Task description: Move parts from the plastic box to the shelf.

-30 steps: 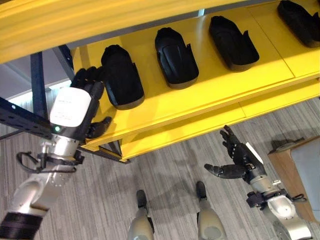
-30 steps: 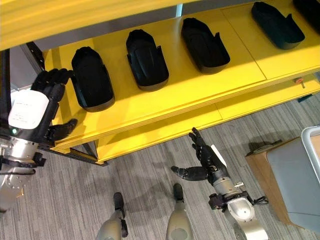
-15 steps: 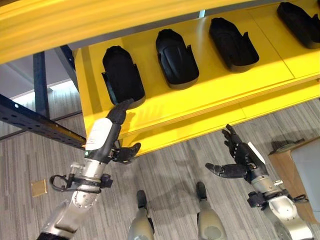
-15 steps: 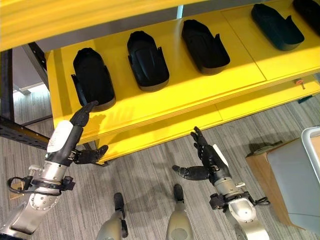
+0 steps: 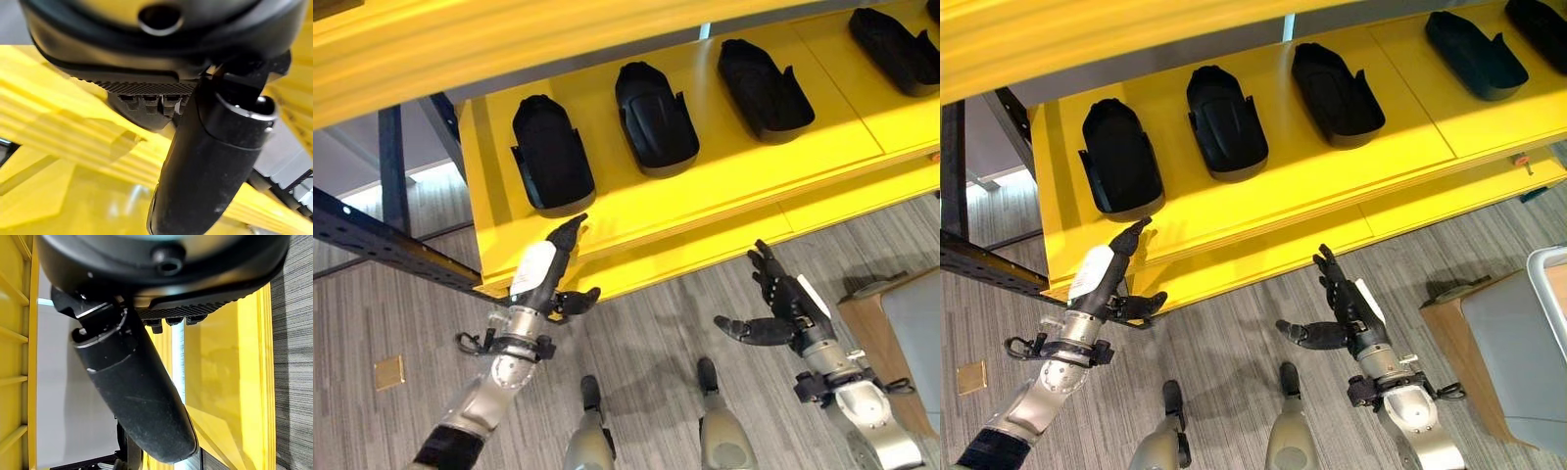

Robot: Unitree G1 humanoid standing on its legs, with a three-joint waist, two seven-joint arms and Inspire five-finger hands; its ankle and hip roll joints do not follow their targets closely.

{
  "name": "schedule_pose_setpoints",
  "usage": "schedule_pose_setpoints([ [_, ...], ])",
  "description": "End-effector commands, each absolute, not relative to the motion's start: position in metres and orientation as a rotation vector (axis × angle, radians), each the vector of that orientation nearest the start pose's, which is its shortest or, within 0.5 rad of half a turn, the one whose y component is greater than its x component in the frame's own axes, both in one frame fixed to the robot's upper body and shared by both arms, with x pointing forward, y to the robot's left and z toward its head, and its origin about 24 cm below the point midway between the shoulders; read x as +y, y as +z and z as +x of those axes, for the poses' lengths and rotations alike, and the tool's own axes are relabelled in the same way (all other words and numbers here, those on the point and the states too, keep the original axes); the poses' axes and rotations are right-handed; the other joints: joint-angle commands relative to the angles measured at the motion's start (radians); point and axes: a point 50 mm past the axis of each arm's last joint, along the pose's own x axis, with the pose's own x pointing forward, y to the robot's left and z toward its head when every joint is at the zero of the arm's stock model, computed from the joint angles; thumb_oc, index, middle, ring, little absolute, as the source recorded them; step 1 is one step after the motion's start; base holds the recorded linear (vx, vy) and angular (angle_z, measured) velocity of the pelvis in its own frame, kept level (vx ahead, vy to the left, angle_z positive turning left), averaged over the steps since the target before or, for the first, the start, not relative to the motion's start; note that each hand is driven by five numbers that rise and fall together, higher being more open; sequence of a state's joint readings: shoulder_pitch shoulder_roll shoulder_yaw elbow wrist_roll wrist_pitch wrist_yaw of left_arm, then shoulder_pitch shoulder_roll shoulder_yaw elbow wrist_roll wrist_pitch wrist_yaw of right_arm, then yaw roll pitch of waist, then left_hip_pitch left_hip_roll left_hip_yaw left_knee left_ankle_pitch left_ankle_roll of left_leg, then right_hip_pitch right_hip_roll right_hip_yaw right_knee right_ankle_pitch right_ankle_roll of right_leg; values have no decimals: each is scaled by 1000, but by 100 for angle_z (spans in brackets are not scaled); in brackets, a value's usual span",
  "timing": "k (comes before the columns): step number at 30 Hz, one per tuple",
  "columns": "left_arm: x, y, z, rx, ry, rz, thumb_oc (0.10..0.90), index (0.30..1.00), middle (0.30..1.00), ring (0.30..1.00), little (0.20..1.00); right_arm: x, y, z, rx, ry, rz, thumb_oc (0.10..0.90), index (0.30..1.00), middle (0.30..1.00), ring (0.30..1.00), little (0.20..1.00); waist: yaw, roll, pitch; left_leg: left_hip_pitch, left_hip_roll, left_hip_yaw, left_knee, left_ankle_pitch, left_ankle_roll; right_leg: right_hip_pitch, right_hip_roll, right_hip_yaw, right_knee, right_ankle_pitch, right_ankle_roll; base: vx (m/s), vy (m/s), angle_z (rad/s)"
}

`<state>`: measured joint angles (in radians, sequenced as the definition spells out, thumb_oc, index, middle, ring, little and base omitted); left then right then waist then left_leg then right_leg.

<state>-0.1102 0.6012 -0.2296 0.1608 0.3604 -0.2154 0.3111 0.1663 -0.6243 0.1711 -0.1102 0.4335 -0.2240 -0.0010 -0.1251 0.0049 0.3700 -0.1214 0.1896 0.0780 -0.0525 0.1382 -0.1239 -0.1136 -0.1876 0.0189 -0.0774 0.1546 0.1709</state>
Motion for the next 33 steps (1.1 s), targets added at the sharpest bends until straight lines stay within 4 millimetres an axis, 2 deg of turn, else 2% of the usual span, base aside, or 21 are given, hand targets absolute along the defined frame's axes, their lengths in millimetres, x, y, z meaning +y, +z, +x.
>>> schedule_pose_setpoints([
  [1,217,99,285,-407,98,922,900,1000,1000,1000,1000,-205,98,223,-277,226,-123,900,1000,1000,1000,1000,-8,-62,-86,-40,16,-16,108,-63,17,-36,1,-3,102,-80,-38,0,0,0],
  [15,221,79,315,-269,149,1000,900,1000,1000,1000,1000,-202,94,224,-258,243,-112,900,1000,1000,1000,1000,-29,-66,-92,-45,21,-9,111,-62,14,-53,6,8,111,-80,-35,6,1,-2],
  [33,242,59,321,-117,199,1058,900,1000,1000,1000,1000,-201,93,219,-250,264,-109,900,1000,1000,1000,1000,-38,-70,-97,-49,21,-5,119,-65,10,-57,8,10,118,-83,-33,3,0,-1],
])
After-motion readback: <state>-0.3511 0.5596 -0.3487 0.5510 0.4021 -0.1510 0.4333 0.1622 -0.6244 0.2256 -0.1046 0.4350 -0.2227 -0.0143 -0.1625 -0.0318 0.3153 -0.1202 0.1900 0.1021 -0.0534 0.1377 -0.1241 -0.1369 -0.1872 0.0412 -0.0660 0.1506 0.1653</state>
